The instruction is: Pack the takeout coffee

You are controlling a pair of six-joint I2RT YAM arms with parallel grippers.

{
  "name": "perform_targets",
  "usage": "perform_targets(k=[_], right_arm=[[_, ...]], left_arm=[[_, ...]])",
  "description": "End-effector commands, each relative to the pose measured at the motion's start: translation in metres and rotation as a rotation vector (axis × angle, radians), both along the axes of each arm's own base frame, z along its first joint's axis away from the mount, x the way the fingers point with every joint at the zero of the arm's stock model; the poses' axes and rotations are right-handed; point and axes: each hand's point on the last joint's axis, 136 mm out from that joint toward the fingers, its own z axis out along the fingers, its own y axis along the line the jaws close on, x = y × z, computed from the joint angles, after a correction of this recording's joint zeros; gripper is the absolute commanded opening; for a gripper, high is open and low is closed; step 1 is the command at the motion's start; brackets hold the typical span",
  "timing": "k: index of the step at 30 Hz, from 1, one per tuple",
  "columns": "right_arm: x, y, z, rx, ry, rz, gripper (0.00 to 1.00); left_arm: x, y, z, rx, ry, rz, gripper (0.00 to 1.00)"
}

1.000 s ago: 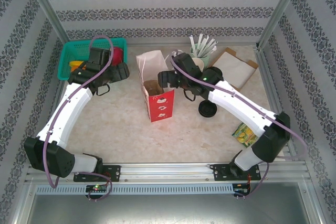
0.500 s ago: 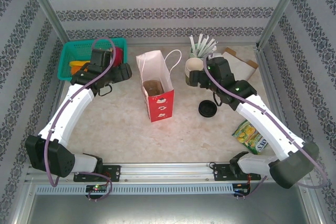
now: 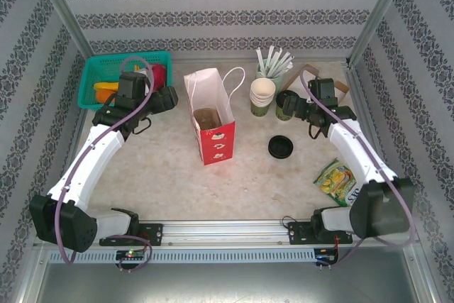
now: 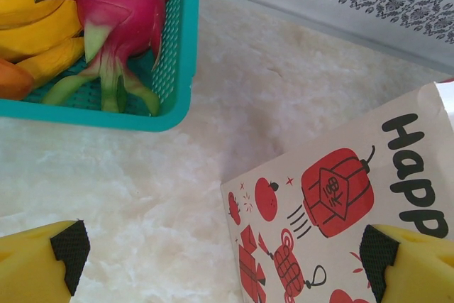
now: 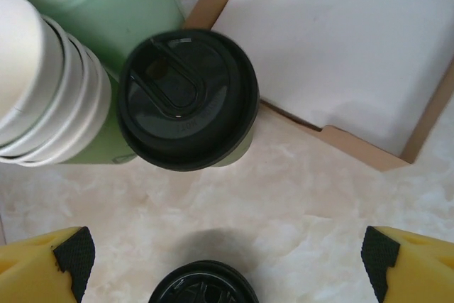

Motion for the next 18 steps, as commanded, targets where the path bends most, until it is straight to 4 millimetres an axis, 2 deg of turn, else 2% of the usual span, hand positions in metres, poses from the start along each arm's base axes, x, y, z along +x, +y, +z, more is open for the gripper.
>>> perform_targets(k=[1, 6, 18], right_arm=[[0.019, 0.016, 0.005, 0.058, -0.032, 0.15, 0.98], [0.041, 0.013, -0.001, 0.031, -0.049, 0.208, 0.98], [0.07, 0.016, -0.029, 0.023, 0.031, 0.272, 0.98]], left_arm=[[0.002, 0.002, 0.011, 0.014, -0.025, -0.011, 1.0], [-0.001, 0.006, 0.007, 0.029, 0.0, 0.004, 1.0], [0.002, 0.009, 0.006, 0.032, 0.016, 0.031, 1.0]])
